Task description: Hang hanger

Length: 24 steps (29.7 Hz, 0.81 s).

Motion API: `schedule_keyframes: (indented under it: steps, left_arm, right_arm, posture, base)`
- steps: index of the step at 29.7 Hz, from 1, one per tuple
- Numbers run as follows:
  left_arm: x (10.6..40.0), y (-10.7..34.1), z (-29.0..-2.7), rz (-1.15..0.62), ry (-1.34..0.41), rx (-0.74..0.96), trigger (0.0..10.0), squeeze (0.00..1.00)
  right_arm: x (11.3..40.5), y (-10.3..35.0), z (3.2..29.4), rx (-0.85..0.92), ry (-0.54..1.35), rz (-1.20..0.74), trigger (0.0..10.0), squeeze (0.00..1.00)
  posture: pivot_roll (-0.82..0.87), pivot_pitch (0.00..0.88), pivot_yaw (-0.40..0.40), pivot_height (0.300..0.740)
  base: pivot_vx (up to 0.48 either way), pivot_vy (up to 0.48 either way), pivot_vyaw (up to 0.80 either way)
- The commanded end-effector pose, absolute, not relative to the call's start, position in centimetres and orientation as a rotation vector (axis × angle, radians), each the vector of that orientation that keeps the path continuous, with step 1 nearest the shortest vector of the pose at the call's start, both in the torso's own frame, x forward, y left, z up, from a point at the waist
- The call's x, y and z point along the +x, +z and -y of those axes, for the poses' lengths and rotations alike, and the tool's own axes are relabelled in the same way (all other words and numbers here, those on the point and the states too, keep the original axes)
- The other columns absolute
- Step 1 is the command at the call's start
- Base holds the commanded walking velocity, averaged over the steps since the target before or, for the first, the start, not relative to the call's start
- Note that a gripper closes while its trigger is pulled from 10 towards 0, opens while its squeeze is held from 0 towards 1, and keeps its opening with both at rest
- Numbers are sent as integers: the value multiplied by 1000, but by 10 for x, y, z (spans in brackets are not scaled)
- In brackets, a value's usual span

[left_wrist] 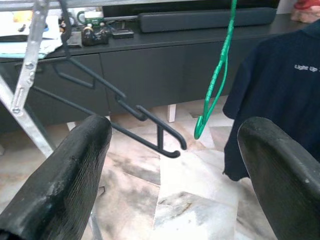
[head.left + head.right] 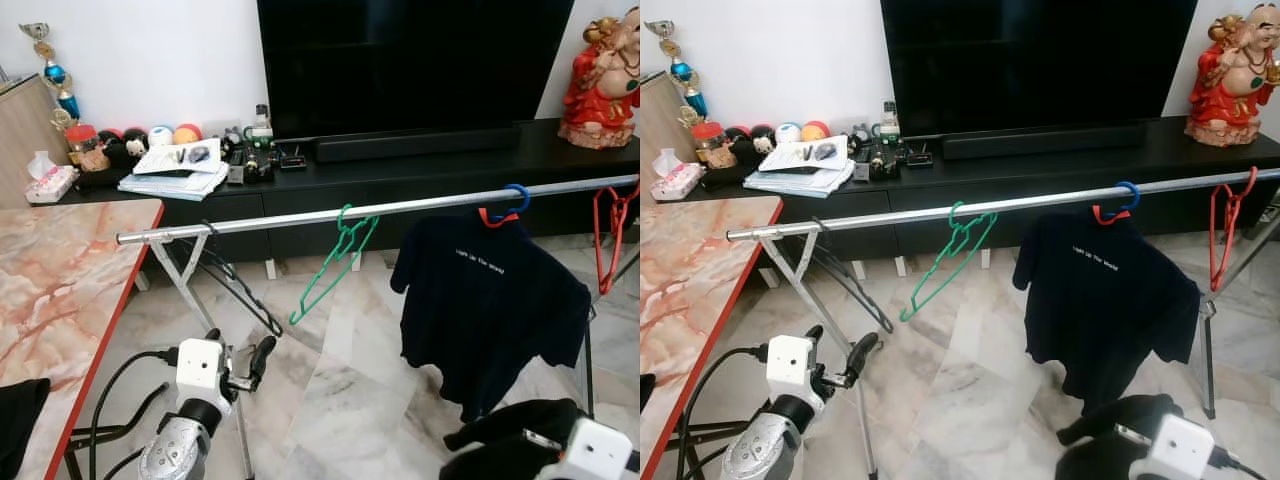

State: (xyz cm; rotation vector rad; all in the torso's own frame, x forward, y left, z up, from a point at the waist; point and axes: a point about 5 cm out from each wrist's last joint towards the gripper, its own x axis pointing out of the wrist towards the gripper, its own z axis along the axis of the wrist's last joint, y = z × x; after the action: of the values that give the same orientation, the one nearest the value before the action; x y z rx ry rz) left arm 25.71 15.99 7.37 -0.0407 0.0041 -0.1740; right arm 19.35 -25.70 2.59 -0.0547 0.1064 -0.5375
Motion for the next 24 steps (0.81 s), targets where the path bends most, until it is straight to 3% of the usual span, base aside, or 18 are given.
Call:
schedule_keyframes:
  steps: [1,17,24]
  left_arm:
    - [256,77,-163,-2,-172,-38,10000,0]
    - [252,76,-162,-12,-180,-39,10000,0]
    - [253,76,-162,-11,-165,-44,10000,0]
  right_arm:
    - [201,44,250,-69,-516,-36,10000,0]
    - [213,62,233,-78,-448,-28,10000,0]
    - [229,74,213,-220,-175,-3,10000,0]
  posture:
    - [33,0,74,740]
    - [42,0,63,740]
    - [49,0,20,740]
  base:
    - [0,0,0]
    - [0,0,0]
    - [0,0,0]
